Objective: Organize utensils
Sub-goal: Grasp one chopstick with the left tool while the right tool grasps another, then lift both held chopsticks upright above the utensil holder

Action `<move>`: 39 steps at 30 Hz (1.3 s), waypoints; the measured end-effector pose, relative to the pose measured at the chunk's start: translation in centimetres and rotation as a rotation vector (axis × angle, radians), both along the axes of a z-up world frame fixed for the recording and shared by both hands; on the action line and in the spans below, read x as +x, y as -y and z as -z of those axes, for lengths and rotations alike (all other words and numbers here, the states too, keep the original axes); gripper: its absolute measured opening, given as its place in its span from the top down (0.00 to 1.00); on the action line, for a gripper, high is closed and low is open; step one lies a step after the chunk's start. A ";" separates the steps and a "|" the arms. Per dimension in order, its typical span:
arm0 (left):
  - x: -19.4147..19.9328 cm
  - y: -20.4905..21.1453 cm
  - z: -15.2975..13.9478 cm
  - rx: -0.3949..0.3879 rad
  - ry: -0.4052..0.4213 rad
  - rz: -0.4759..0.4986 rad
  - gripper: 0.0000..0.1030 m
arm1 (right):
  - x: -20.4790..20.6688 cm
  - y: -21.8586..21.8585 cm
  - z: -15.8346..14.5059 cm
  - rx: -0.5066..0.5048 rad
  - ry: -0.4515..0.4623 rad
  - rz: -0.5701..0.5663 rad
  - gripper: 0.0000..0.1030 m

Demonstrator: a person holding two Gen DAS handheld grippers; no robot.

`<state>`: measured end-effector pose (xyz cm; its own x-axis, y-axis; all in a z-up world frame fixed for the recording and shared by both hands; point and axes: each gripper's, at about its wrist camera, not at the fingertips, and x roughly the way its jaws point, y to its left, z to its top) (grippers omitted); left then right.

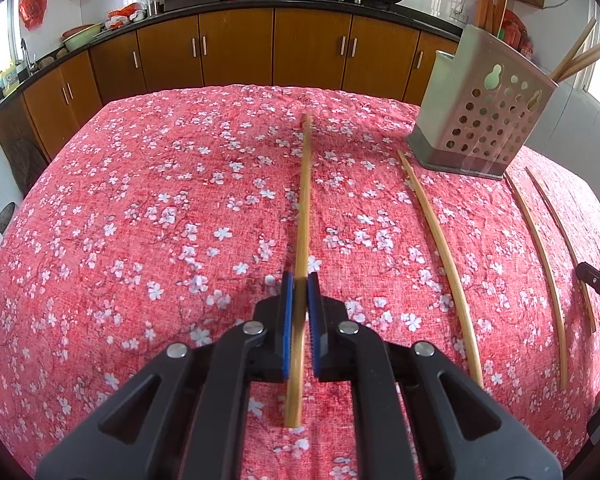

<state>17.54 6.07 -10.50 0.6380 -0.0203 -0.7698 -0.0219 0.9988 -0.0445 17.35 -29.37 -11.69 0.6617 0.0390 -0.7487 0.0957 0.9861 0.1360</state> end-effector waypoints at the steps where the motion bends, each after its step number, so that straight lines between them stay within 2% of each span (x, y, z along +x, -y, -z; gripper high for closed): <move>1: 0.0 0.1 0.0 0.006 -0.001 0.002 0.92 | 0.0 -0.1 -0.1 -0.012 0.000 -0.007 0.92; 5: -0.2 0.1 -0.4 -0.011 -0.002 0.011 0.92 | -0.6 -0.1 -1.1 -0.029 0.037 -0.009 0.93; 11: -1.1 0.1 -3.0 -0.024 0.070 0.020 0.92 | -1.9 0.4 -4.7 -0.032 0.145 -0.006 0.93; 18: -1.7 0.3 -6.2 -0.031 0.149 0.031 0.92 | -2.2 0.7 -6.8 -0.029 0.202 -0.001 0.93; 27: -2.8 -0.5 -12.6 -0.094 0.307 0.015 0.92 | -2.9 1.4 -11.5 0.018 0.371 0.007 0.93; 34: -2.9 -0.7 -15.6 -0.095 0.369 0.007 0.93 | -3.0 0.6 -14.3 0.032 0.442 -0.015 0.93; 39: -3.4 0.1 -17.7 -0.106 0.410 0.039 0.93 | -3.2 0.0 -16.9 0.069 0.502 -0.047 0.93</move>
